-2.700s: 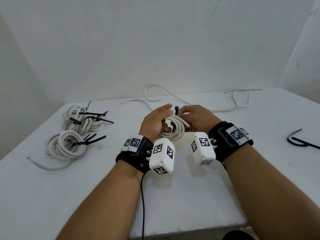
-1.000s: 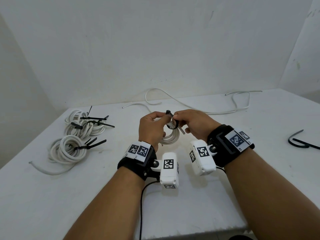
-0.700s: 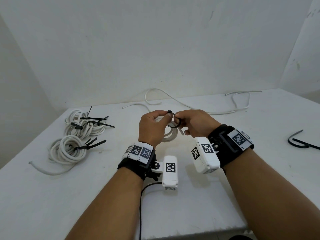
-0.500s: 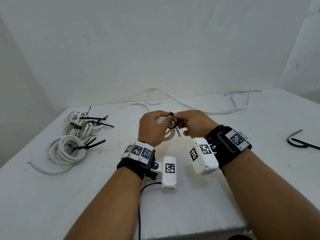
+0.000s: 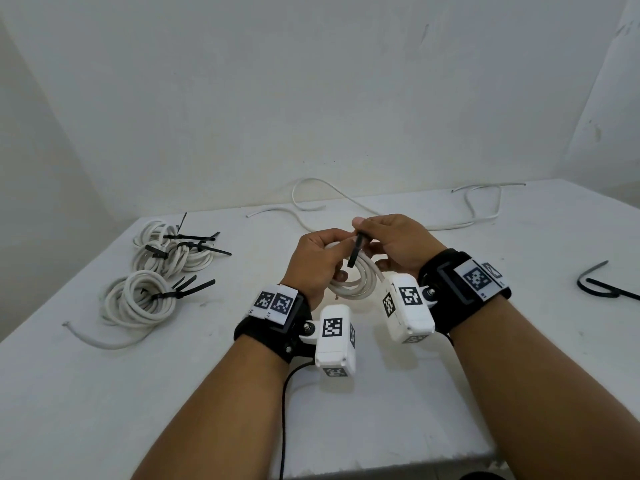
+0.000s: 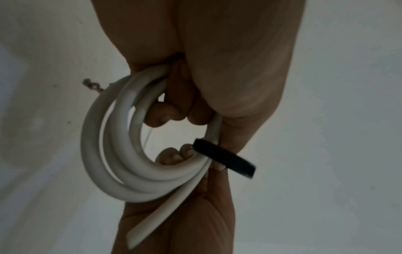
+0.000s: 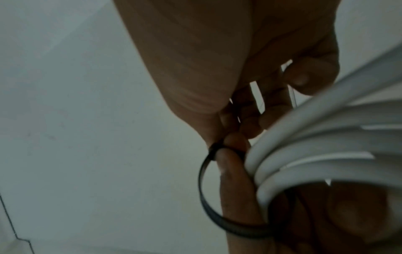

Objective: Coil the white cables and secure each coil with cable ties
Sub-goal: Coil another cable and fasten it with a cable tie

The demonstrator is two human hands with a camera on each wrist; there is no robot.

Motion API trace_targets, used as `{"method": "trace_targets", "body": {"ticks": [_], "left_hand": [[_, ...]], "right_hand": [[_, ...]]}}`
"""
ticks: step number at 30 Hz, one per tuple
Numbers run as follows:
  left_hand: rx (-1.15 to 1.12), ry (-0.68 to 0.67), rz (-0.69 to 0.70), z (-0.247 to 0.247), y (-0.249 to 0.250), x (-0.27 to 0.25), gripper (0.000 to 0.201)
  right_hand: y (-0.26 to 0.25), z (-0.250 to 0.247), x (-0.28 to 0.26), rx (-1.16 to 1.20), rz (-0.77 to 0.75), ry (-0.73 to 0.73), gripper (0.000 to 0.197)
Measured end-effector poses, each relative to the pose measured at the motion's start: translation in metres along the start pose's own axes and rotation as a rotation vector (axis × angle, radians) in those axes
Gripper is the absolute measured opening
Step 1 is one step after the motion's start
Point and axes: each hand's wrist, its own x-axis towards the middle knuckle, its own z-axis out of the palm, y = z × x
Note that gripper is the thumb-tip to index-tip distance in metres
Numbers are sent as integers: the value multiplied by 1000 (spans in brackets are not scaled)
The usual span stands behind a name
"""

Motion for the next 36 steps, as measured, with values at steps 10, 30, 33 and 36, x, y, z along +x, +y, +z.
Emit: {"method": "trace_targets", "body": {"ticks": [10, 30, 33, 36], "left_hand": [[10, -3, -6, 1, -2, 0, 15], [-352, 324, -36, 6, 0, 8, 7], [-407, 331, -6, 8, 1, 6, 15], [-396, 224, -49, 8, 4, 2, 29]], "right_hand": [[-1, -2, 5, -206, -51, 110, 33], [-2, 17, 1, 158, -166, 99, 14], [-2, 18, 0, 123, -209, 155, 16], [2, 20, 4, 62, -263, 276, 17]]}}
